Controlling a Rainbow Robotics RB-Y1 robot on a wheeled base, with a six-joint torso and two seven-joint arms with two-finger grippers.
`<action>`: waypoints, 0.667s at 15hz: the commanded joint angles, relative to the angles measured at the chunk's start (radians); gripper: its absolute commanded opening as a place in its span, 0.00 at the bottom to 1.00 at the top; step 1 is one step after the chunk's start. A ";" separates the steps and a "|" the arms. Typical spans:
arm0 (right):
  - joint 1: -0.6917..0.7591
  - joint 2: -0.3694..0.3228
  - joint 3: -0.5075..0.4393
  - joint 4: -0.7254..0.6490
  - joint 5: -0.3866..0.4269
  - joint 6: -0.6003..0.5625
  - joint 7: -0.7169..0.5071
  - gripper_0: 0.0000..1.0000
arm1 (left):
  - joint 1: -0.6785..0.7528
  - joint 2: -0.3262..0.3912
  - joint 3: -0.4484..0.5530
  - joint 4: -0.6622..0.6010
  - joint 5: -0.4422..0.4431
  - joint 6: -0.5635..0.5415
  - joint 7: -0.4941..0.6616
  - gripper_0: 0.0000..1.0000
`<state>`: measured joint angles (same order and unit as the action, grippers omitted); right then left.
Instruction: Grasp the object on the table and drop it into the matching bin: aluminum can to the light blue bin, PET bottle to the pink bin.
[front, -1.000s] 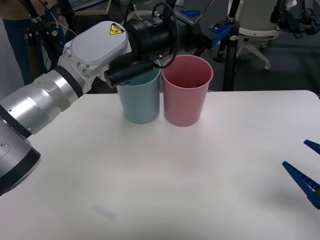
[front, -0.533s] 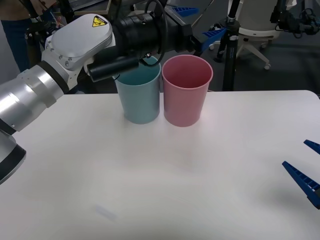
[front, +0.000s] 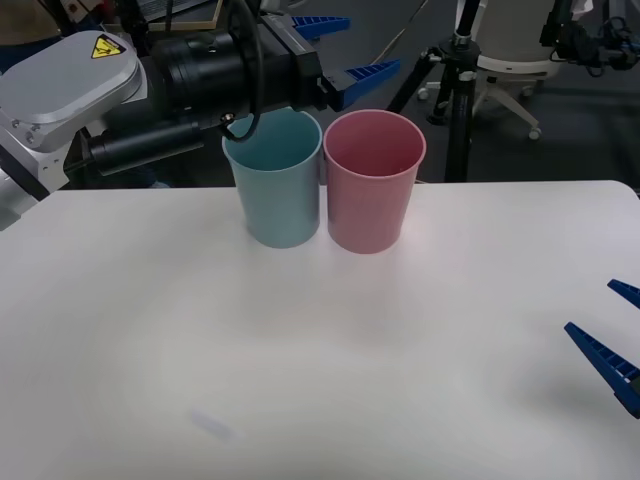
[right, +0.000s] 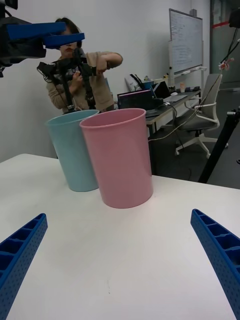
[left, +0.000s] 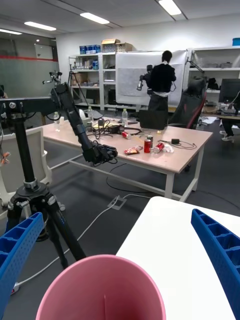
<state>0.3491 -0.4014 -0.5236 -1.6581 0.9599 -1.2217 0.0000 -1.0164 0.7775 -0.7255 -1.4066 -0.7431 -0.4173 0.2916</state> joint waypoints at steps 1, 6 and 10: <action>0.000 0.000 0.000 0.000 0.000 0.000 0.000 1.00 | 0.038 0.075 0.001 -0.055 0.050 0.000 -0.012 1.00; 0.000 0.000 0.000 0.000 0.000 0.000 0.000 1.00 | 0.173 0.249 0.074 -0.172 0.145 -0.020 -0.037 1.00; 0.000 0.000 0.000 0.000 0.000 0.000 0.000 1.00 | 0.325 0.310 0.230 -0.173 0.136 -0.118 -0.038 1.00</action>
<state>0.3491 -0.4014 -0.5236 -1.6580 0.9599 -1.2217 0.0000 -0.7255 1.0748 -0.5272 -1.5796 -0.6067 -0.5205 0.2541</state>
